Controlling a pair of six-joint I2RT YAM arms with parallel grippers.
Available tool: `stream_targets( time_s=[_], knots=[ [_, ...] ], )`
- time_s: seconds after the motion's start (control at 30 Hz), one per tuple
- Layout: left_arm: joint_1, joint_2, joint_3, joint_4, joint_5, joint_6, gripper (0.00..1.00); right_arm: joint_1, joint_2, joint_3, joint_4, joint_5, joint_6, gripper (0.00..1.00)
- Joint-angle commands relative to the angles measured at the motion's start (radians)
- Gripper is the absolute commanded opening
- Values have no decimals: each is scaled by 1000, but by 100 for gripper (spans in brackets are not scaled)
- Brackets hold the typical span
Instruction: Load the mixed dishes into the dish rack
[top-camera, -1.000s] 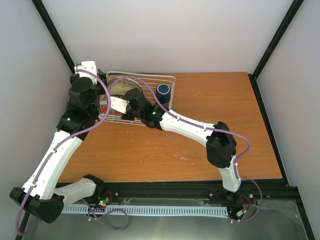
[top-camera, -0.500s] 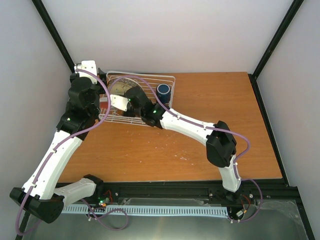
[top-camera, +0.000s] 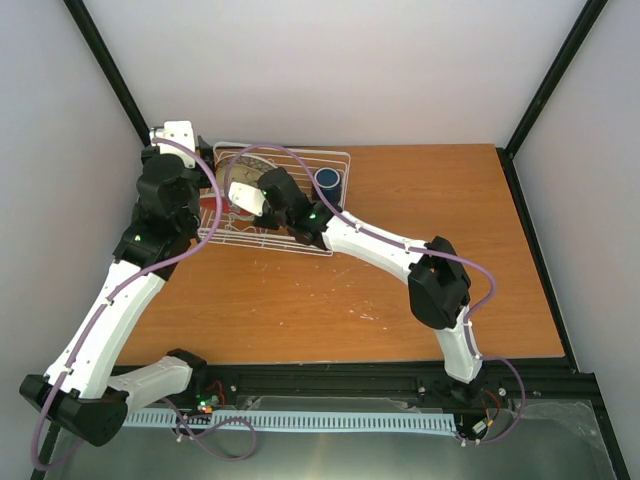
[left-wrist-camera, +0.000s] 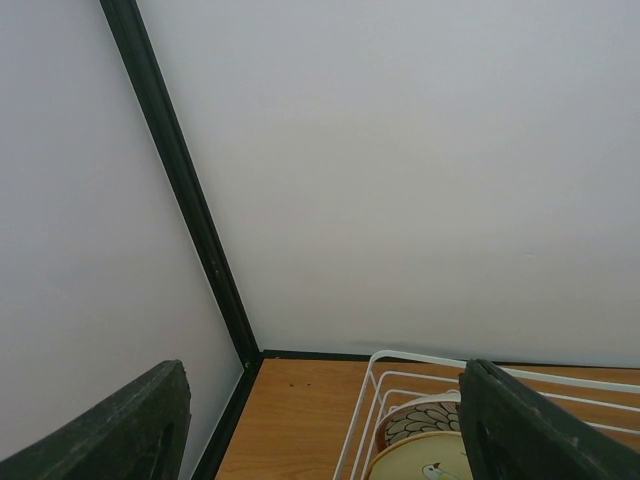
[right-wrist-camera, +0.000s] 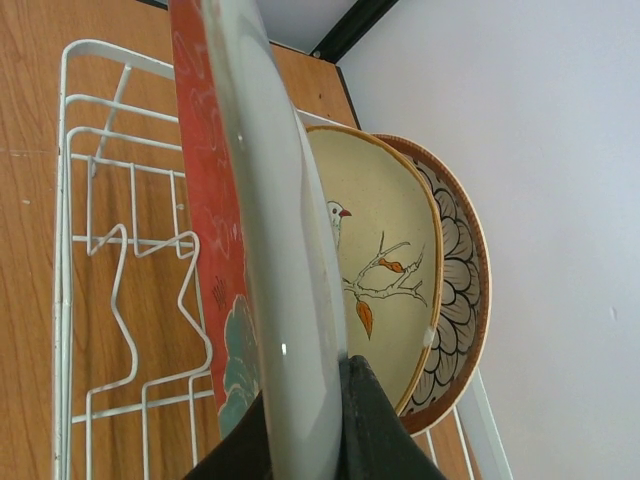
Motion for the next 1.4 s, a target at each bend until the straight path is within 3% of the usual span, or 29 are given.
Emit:
stream_targets(
  time_s=[0.0, 0.37, 0.67, 0.93, 1.37],
  knots=[
    [5, 5, 27, 16, 15, 0, 74, 6, -32, 68, 145, -15, 50, 3],
    [5, 11, 35, 23, 24, 2, 73, 7, -47, 68, 162, -6, 50, 3],
    [5, 17, 30, 20, 34, -12, 73, 13, 14, 146, 7, -96, 87, 3],
    [5, 18, 36, 22, 35, -9, 73, 15, -2, 127, 42, -81, 91, 3],
    [5, 24, 32, 20, 50, -21, 73, 22, 41, 168, -45, -171, 136, 3]
  ],
)
